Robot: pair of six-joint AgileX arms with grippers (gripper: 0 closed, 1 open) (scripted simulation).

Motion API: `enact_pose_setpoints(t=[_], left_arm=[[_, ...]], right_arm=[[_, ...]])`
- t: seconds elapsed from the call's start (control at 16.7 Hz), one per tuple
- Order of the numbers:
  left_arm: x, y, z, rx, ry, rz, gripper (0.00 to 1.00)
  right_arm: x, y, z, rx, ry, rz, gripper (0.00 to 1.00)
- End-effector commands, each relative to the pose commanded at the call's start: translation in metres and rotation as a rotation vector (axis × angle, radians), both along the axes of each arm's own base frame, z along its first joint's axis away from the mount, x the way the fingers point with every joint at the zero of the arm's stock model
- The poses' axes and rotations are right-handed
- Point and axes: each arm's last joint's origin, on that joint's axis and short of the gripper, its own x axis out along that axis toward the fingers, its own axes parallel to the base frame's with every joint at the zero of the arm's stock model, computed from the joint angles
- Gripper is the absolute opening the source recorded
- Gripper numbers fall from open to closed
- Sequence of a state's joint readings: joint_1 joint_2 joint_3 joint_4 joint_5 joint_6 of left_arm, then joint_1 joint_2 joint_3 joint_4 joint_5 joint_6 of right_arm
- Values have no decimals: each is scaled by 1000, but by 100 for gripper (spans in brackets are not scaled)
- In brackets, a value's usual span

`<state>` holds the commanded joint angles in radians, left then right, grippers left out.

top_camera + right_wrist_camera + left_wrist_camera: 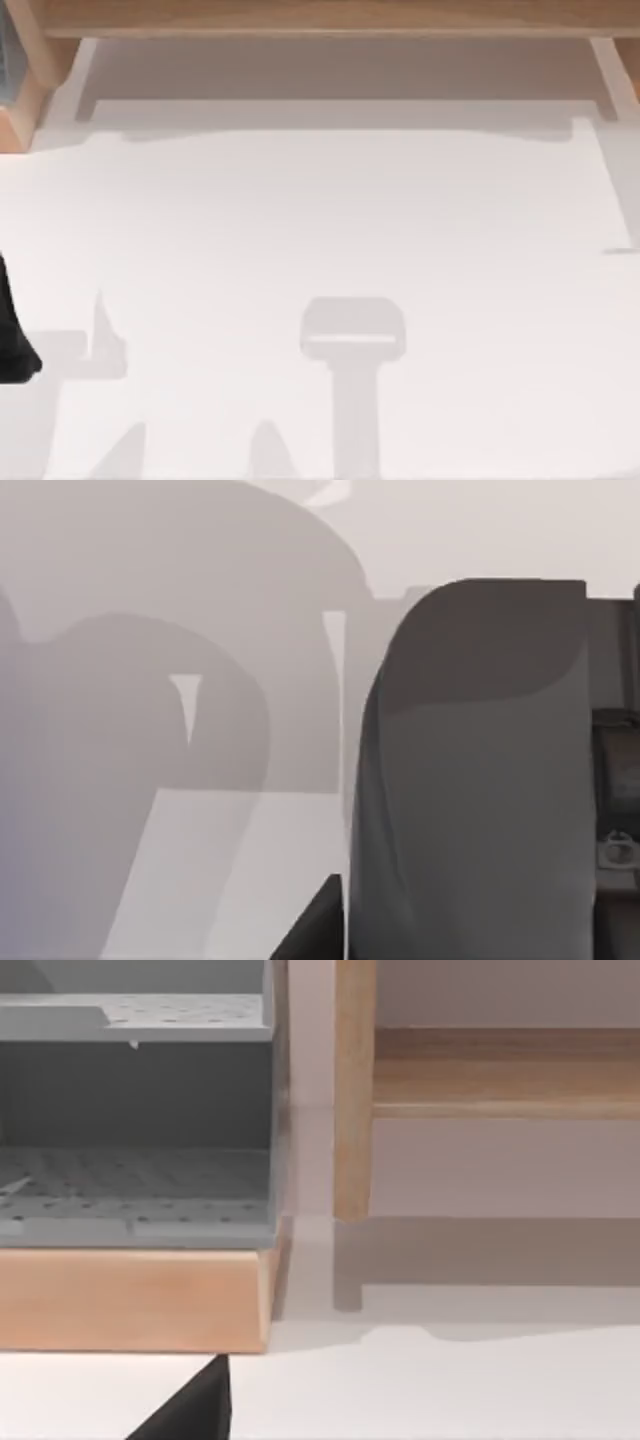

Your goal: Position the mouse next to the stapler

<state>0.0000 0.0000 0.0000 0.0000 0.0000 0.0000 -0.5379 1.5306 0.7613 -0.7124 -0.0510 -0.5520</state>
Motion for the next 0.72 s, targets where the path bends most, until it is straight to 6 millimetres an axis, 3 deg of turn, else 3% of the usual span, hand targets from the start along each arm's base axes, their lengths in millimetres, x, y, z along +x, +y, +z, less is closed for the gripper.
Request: enact_pose_setpoints(t=[0.36, 0.72], left_arm=[[0, 0, 0, 0, 0, 0, 100], [0, 0, 0, 0, 0, 0, 100]], right_arm=[[0, 0, 0, 0, 0, 0, 98], [0, 0, 0, 0, 0, 0, 100]])
